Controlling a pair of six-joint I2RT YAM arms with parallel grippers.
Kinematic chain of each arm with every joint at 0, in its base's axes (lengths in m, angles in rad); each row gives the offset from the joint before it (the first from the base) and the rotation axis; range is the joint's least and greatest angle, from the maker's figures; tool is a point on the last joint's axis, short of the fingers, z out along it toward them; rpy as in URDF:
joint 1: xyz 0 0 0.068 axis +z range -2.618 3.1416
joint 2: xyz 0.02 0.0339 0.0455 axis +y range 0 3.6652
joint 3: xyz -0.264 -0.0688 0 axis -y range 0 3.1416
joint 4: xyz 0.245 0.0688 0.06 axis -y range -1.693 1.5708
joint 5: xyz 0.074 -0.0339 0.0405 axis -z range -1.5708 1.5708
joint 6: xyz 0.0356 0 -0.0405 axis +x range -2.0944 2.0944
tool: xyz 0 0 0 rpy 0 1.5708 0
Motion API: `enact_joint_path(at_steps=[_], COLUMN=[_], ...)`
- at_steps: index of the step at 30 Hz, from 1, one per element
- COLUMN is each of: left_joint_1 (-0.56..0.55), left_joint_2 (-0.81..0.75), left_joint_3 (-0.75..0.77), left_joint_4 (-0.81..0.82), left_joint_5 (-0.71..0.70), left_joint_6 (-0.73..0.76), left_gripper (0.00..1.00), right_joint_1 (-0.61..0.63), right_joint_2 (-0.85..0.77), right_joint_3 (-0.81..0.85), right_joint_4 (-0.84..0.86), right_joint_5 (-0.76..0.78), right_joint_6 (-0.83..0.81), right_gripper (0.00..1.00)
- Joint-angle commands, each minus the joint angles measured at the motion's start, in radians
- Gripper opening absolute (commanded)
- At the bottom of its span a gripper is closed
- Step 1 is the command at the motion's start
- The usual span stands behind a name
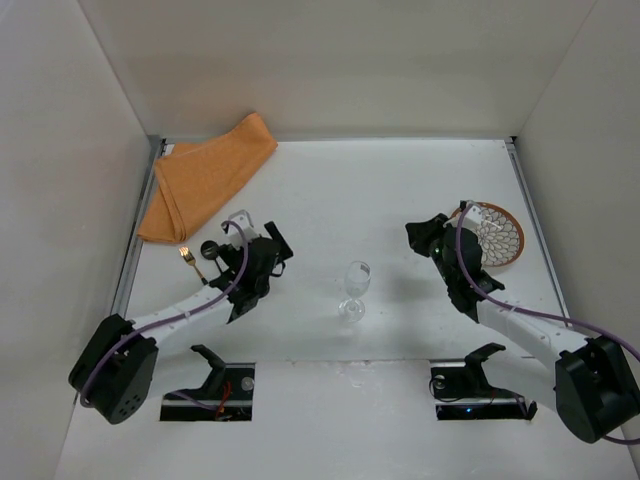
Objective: Set the dinner table for one person
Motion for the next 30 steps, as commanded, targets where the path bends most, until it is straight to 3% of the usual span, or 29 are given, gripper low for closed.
enact_joint_path(at_steps=[1, 2, 3, 6, 8, 9, 13, 17, 23, 30], left_joint_1=[0.082, 0.108, 0.134, 0.185, 0.223, 0.239, 0.352, 0.484, 0.662, 0.814], left_joint_2=[0.038, 0.061, 0.081, 0.118, 0.151, 0.161, 0.239, 0.355, 0.559, 0.711], left_joint_3=[0.079, 0.102, 0.125, 0.172, 0.218, 0.237, 0.333, 0.462, 0.652, 0.780], left_joint_4=[0.163, 0.183, 0.195, 0.234, 0.229, 0.225, 0.222, 0.177, 0.142, 0.091], left_joint_5=[0.040, 0.075, 0.109, 0.150, 0.164, 0.176, 0.224, 0.242, 0.359, 0.476], left_joint_6=[0.077, 0.086, 0.098, 0.109, 0.115, 0.118, 0.122, 0.100, 0.129, 0.170], left_gripper=[1.00, 0.96, 0.85, 0.32, 0.18, 0.16, 0.18, 0.27, 0.50, 0.59], right_joint_1=[-0.005, -0.005, -0.005, -0.005, -0.005, -0.005, -0.005, -0.003, 0.001, 0.015], right_joint_2=[0.003, 0.003, 0.006, 0.022, 0.023, 0.029, 0.040, 0.031, 0.022, 0.036], right_joint_3=[0.017, 0.017, 0.014, 0.025, 0.025, 0.025, 0.031, 0.028, 0.031, 0.036], right_joint_4=[0.030, 0.031, 0.037, 0.028, 0.033, 0.036, 0.031, 0.035, 0.030, 0.037], right_joint_5=[0.001, 0.011, 0.012, 0.000, 0.011, 0.011, -0.003, -0.005, -0.006, -0.005], right_joint_6=[-0.010, -0.010, -0.010, -0.012, -0.016, -0.018, -0.012, -0.010, -0.010, -0.015], right_gripper=[0.12, 0.12, 0.13, 0.15, 0.16, 0.16, 0.17, 0.19, 0.21, 0.25])
